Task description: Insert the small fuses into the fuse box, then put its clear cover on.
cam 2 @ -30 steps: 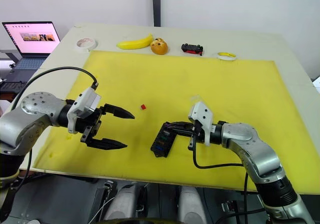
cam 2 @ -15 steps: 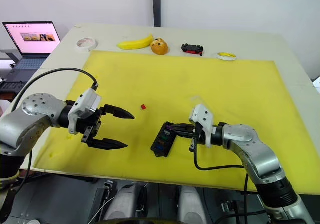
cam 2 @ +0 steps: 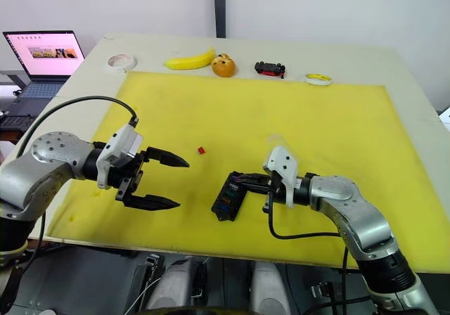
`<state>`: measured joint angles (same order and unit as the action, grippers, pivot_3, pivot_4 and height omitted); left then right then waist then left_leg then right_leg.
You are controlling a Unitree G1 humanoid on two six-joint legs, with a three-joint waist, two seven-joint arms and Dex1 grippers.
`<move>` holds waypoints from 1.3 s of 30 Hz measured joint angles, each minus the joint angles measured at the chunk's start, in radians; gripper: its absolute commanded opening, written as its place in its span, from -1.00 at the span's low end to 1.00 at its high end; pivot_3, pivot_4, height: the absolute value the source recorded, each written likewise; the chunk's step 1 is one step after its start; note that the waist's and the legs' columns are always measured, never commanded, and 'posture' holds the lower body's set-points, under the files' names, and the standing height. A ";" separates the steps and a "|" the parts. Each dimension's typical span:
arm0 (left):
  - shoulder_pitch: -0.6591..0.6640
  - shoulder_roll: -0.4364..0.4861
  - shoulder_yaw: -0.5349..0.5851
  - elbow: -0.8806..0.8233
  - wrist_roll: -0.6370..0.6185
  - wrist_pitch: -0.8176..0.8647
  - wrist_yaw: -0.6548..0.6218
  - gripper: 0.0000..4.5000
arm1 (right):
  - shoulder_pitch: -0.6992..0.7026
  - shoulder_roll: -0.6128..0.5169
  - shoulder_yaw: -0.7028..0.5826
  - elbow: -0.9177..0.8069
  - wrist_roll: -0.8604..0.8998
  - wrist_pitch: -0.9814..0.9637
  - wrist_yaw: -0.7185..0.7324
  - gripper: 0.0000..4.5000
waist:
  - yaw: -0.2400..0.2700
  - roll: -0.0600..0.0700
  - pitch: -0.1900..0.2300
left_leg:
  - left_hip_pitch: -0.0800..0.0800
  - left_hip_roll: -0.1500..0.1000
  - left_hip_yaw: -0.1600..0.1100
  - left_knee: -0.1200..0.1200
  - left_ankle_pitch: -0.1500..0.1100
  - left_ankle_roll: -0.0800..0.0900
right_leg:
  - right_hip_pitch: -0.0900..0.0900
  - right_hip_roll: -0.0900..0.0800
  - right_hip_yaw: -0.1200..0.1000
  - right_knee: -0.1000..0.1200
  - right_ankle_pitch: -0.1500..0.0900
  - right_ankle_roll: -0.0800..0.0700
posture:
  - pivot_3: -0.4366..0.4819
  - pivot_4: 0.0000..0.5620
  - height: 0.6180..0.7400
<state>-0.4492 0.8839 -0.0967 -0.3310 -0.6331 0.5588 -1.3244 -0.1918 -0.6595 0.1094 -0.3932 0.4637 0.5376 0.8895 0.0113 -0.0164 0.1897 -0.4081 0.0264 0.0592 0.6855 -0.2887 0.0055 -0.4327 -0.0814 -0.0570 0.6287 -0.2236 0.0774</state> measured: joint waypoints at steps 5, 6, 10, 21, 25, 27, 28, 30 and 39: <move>0.000 0.000 0.000 -0.005 0.000 0.000 0.003 0.99 | -0.001 0.001 0.010 0.000 -0.028 -0.019 -0.002 -1.00 | -0.001 0.000 0.000 | 0.001 0.000 0.000 0.000 0.000 0.000 | 0.001 0.000 0.000 0.000 0.000 0.000 | -0.05 -0.47 0.96; 0.000 0.000 0.000 -0.005 0.000 0.000 0.004 0.99 | -0.001 0.000 0.014 0.001 -0.035 -0.024 -0.001 -1.00 | -0.001 0.000 -0.001 | 0.001 0.000 0.000 0.000 0.000 0.000 | 0.001 0.000 0.000 0.000 0.000 0.000 | -0.05 -0.47 0.96; 0.000 0.000 0.000 -0.005 0.000 0.000 0.009 0.99 | -0.003 -0.017 0.033 0.003 -0.068 -0.048 0.007 -1.00 | -0.001 0.000 -0.001 | 0.002 0.000 0.000 0.000 0.000 0.000 | 0.002 0.000 0.000 0.000 0.000 0.000 | -0.05 -0.47 0.96; 0.000 -0.003 0.000 -0.005 0.006 -0.002 0.015 0.99 | -0.018 -0.037 0.041 -0.009 -0.085 -0.037 0.015 -1.00 | 0.000 -0.001 -0.003 | 0.003 0.000 0.000 0.000 0.000 0.000 | 0.003 0.000 0.000 0.000 0.000 0.000 | -0.05 -0.47 0.96; 0.000 -0.004 0.000 -0.005 0.011 -0.002 0.015 1.00 | -0.022 -0.035 0.027 -0.015 -0.073 -0.012 0.007 -0.37 | 0.000 -0.001 -0.003 | 0.003 0.000 0.000 0.000 0.000 0.000 | 0.003 0.000 0.000 0.000 0.000 0.000 | -0.05 -0.47 0.96; 0.000 -0.008 0.000 -0.005 0.011 -0.002 0.015 1.00 | -0.026 -0.035 0.024 -0.015 -0.072 -0.006 0.002 -0.37 | 0.000 -0.001 -0.003 | 0.003 0.000 0.000 0.000 0.000 0.000 | 0.003 0.000 0.000 0.000 0.000 0.000 | -0.05 -0.47 0.96; 0.000 -0.011 0.000 -0.005 0.011 -0.002 0.015 1.00 | -0.027 -0.035 0.025 -0.016 -0.071 -0.004 0.002 -0.37 | 0.000 -0.001 -0.003 | 0.003 0.000 0.000 0.000 0.000 0.000 | 0.003 0.000 0.000 0.000 0.000 0.000 | -0.05 -0.47 0.96; 0.000 -0.017 0.000 -0.005 0.012 -0.002 0.015 1.00 | -0.026 -0.035 0.026 -0.022 -0.069 0.000 0.002 -0.37 | 0.000 -0.001 -0.003 | 0.003 0.000 0.000 0.000 0.000 0.000 | 0.003 0.000 0.000 0.000 0.000 0.000 | -0.05 -0.47 0.96; 0.000 -0.022 0.000 -0.005 0.013 -0.002 0.016 1.00 | -0.029 -0.035 0.024 -0.024 -0.066 0.008 0.003 -0.37 | 0.000 -0.001 -0.003 | 0.003 0.000 0.000 0.000 0.000 0.000 | 0.003 0.000 0.000 0.000 0.000 0.000 | -0.05 -0.47 0.96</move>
<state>-0.4494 0.8622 -0.0967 -0.3360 -0.6202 0.5565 -1.3083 -0.2212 -0.6945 0.1338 -0.4171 0.3980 0.5453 0.8928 0.0114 -0.0171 0.1871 -0.4051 0.0265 0.0590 0.6855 -0.2887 0.0055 -0.4294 -0.0811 -0.0570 0.6286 -0.2236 0.0774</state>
